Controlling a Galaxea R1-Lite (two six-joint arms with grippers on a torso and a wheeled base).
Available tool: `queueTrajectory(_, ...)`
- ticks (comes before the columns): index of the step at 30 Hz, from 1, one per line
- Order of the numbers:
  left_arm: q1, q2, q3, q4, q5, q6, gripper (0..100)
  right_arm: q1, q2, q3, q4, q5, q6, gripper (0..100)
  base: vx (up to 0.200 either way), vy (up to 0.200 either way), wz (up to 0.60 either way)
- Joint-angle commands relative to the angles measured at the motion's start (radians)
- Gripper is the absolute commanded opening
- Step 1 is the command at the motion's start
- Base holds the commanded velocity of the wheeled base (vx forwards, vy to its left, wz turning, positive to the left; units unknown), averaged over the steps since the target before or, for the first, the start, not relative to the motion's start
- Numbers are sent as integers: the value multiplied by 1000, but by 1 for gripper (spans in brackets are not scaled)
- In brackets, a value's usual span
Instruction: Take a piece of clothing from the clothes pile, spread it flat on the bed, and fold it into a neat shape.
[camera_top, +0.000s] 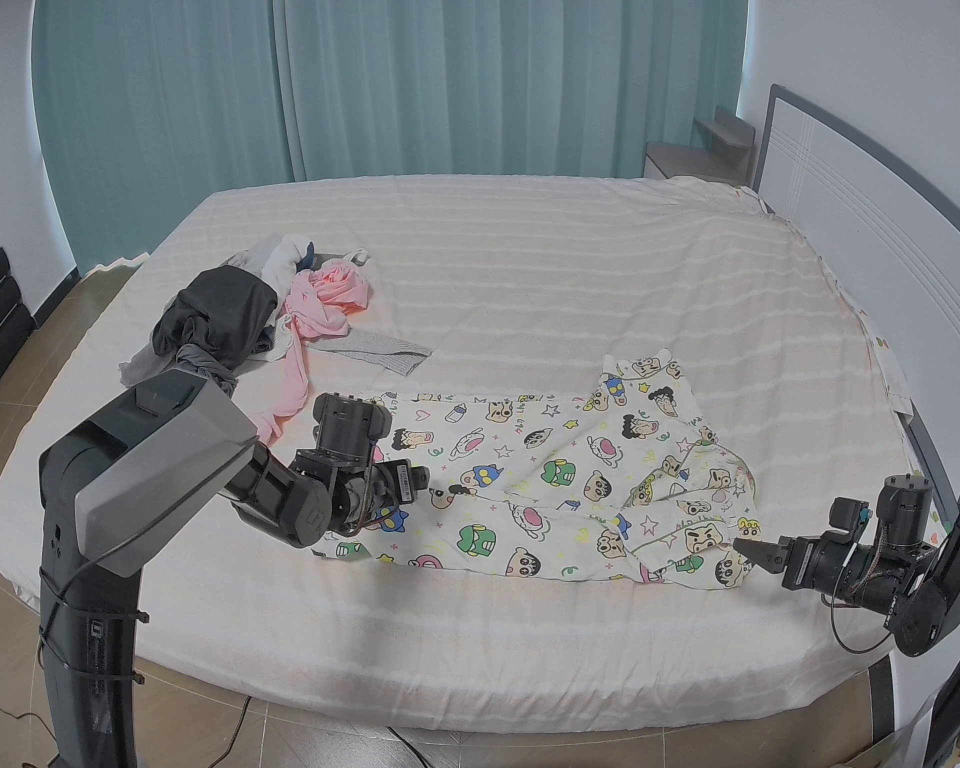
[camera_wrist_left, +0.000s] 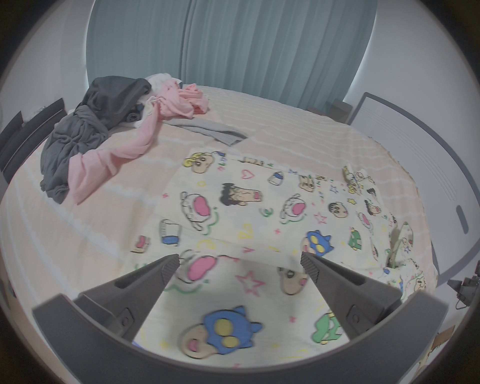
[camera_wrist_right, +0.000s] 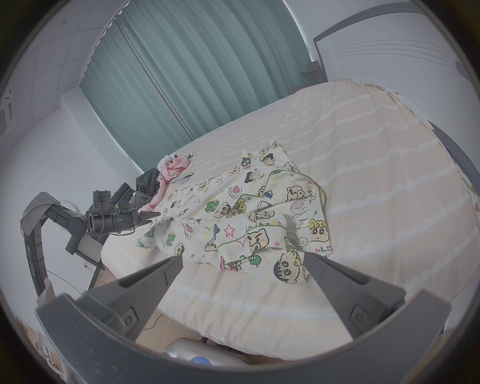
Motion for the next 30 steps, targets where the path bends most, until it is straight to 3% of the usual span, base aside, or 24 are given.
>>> queueTrajectory(1, 15, -52, 60, -2, -1, -7, 100, 2, 0, -1, 0, 1, 0, 100, 0, 0, 0)
queueTrajectory(8, 23, -258, 330, -45, -36, -112, 100, 36, 34, -4, 1, -4, -6, 100, 0, 0, 0)
queueTrajectory(12, 29, -410, 560, -171, -116, -181, 100, 86, 51, -16, 13, -13, -11, 100, 0, 0, 0)
queueTrajectory(15, 32, -468, 733, -277, -125, -213, 100, 146, 86, -33, 35, -31, -9, 100, 0, 0, 0)
queueTrajectory(18, 32, -466, 905, -430, -162, -251, 100, 201, 148, -82, 55, -111, -9, 100, 0, 0, 0)
queueTrajectory(22, 46, -439, 1106, -735, -298, -374, 100, 277, 269, -162, 56, -218, -9, 100, 0, 0, 0)
queueTrajectory(27, 51, -273, 1241, -1056, -343, -409, 100, 336, 336, -258, 92, -264, -1, 100, 0, 0, 0)
queueTrajectory(30, 54, -203, 1253, -1088, -343, -411, 100, 363, 355, -300, 136, -272, 2, 100, 0, 0, 0)
